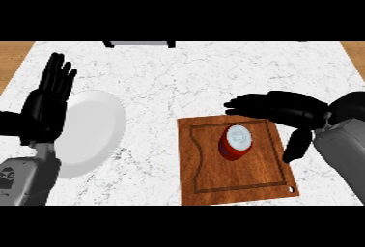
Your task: Pick the can from the cutting board and place it in the pot
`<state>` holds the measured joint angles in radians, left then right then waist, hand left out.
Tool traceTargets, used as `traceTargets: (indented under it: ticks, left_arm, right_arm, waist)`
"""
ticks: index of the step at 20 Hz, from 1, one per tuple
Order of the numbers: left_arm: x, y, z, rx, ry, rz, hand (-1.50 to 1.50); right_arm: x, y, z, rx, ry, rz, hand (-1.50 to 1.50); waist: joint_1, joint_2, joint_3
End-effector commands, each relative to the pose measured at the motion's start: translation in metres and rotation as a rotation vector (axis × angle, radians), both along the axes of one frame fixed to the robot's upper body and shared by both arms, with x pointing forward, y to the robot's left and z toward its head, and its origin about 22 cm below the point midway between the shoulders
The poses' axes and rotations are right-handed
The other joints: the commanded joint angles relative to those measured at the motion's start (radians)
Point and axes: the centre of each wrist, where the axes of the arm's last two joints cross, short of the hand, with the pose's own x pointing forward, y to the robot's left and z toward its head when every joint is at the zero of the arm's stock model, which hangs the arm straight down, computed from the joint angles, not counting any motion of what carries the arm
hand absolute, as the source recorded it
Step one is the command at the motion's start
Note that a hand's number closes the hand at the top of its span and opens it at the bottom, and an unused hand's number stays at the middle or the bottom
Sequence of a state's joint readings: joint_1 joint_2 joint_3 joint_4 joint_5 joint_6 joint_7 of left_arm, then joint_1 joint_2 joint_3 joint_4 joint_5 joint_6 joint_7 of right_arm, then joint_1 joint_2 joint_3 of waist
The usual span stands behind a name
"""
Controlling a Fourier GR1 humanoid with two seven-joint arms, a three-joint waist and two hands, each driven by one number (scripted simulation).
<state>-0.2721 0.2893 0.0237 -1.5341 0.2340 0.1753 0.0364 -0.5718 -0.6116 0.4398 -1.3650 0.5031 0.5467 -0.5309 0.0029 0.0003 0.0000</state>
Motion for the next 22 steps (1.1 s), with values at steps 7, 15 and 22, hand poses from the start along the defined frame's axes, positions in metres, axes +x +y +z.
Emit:
traceTargets:
  ticks: [7,15,22]
  left_arm:
    - [0.005,0.006,-0.014,0.006,-0.004,-0.005,0.0]
    - [-0.002,0.003,-0.009,0.013,-0.006,-0.009,0.0]
    - [0.006,-0.001,0.015,0.007,0.005,0.006,0.0]
  right_arm:
    - [-0.019,0.011,-0.011,0.023,-0.033,0.024,-1.5]
    - [-0.007,0.02,-0.039,-0.055,-0.033,-0.03,-1.5]
    - [-0.022,0.067,-0.087,-0.024,-0.04,0.004,-1.5]
  waist:
    - [-0.006,-0.001,0.0]
    - [0.0,0.0,0.0]
    - [0.002,-0.001,0.0]
